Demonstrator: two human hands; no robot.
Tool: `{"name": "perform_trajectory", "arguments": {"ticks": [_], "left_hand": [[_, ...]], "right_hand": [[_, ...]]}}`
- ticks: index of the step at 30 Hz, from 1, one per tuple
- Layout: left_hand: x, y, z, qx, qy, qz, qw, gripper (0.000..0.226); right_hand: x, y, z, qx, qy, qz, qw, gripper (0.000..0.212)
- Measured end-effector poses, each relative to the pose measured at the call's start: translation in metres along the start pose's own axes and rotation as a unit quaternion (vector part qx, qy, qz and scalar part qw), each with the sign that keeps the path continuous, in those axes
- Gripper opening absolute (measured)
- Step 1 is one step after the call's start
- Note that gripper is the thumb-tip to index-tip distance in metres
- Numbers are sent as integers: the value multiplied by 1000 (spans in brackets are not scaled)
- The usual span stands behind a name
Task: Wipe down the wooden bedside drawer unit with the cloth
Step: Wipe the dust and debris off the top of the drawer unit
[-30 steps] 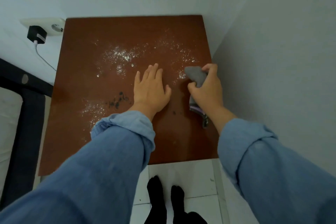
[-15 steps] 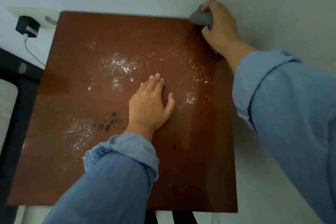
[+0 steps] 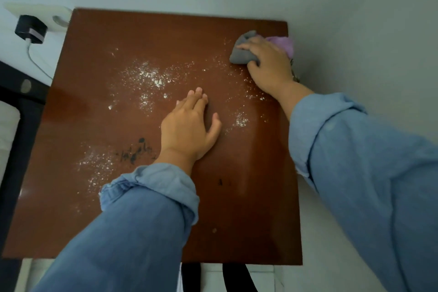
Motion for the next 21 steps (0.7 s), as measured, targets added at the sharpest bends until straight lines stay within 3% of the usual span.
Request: {"name": "perform_trajectory", "arguments": {"ticks": [5, 10, 15, 21], "left_hand": [[5, 4, 9, 8, 9, -61, 998, 63], [4, -5, 10, -57, 45, -107, 992, 62], [64, -21, 17, -87, 88, -118, 985, 61], [111, -25, 15, -99, 84, -151, 980, 61]], "right_hand": [[63, -9, -7, -9, 27, 12, 1000, 47], [125, -8, -25, -24, 53, 28, 998, 49], [212, -20, -49, -28, 78, 60, 995, 48], [273, -19, -69, -46, 92, 81, 991, 46]]}}
Point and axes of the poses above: each hand's wrist, its own x-axis away from the middle knuckle, its own y-axis out of the palm, z = x × y, the point moved 3 cm from there along -x, towards the middle knuckle, and after that the axes turned 7 degrees about z, right-handed, at the moved point
